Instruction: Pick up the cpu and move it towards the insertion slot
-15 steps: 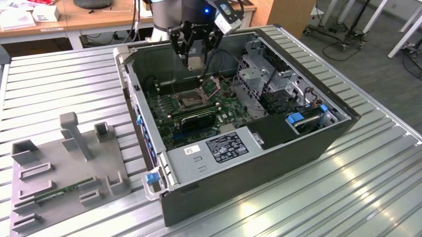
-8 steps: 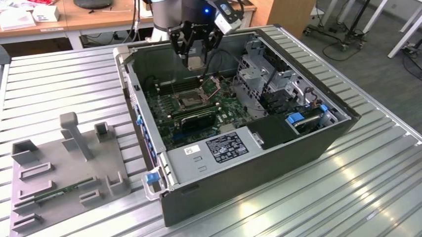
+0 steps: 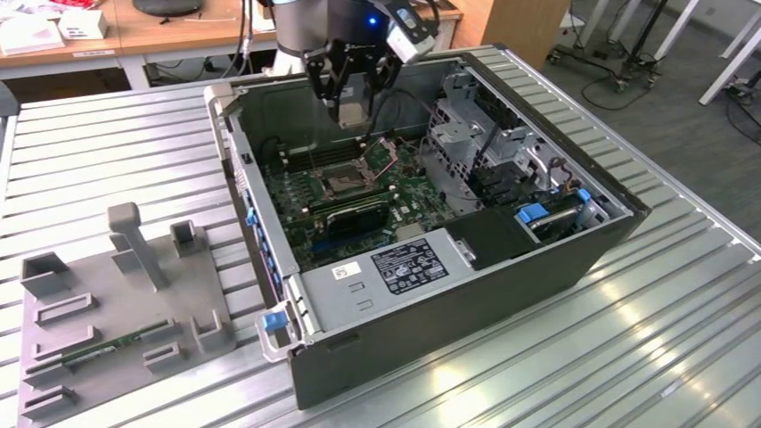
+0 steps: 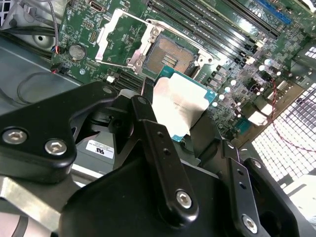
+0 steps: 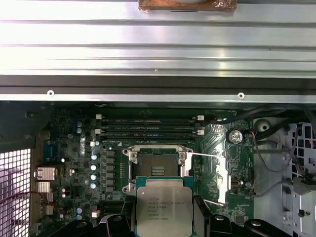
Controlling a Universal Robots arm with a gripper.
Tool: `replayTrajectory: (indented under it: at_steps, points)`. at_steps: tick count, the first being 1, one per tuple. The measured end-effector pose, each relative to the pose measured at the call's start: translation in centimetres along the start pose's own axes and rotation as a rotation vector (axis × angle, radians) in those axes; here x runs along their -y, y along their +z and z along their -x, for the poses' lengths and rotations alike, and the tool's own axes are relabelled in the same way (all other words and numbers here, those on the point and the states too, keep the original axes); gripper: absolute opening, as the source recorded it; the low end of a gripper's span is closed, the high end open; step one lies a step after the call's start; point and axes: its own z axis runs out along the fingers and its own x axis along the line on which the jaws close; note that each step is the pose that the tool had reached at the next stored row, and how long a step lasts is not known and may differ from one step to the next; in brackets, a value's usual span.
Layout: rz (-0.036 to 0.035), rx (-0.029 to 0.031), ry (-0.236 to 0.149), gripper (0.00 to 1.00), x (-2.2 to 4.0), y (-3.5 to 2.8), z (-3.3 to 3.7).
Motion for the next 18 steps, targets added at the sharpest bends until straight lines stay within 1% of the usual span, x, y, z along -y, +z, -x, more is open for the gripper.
replayTrajectory:
  at_steps: [5, 10, 14, 18]
  points:
    - [0.0, 0.0, 0.0, 0.55, 0.01, 0.86, 0.0]
    - [0.0, 0.0, 0.0, 0.55, 0.03, 1.55, 0.0]
    - [-0.0001, 0.0, 0.0, 0.55, -0.07, 1.8, -0.05]
    - [-0.0001, 0.0, 0.0, 0.55, -0.35, 1.89, -0.06]
